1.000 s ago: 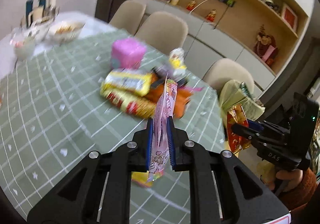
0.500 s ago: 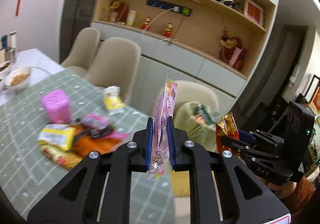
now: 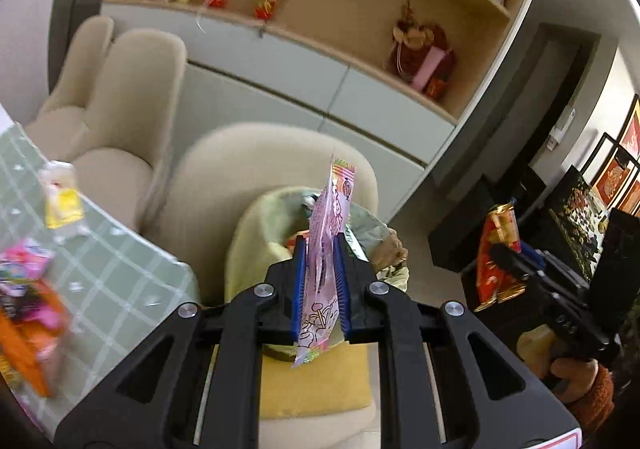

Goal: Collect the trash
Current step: 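Carry the pink wrapper and red snack bag to the bin and release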

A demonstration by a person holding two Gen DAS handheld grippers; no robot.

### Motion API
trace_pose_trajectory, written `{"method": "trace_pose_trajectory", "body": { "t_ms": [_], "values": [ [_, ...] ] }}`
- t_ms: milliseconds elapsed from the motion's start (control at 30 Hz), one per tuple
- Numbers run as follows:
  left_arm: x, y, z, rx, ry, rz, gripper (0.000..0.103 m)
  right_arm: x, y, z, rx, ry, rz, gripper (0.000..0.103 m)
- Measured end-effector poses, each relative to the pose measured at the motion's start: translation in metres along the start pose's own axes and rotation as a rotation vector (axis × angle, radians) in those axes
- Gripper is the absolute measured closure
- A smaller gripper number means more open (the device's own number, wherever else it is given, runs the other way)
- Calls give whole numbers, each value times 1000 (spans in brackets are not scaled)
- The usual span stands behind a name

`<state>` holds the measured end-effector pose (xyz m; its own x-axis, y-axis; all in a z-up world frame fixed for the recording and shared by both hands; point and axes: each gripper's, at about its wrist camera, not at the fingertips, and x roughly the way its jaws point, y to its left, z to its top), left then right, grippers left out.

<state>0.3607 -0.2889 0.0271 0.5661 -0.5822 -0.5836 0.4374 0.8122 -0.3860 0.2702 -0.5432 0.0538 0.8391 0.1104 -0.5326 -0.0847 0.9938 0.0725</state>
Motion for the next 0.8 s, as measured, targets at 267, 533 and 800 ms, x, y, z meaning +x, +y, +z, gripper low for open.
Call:
{"method": "trace_pose_trajectory", "body": {
  "t_ms": [267,533,800],
  "values": [
    [93,-10,12,-40,102,-45,90,26,-67,-1,38,33,-32,72],
    [186,-33,31,9,232,-29,90,65,-104,-4,100,91,-8,72],
    [244,-33,24,57,408,100,95,93,-123,-4,130,119,30,72]
  ]
}}
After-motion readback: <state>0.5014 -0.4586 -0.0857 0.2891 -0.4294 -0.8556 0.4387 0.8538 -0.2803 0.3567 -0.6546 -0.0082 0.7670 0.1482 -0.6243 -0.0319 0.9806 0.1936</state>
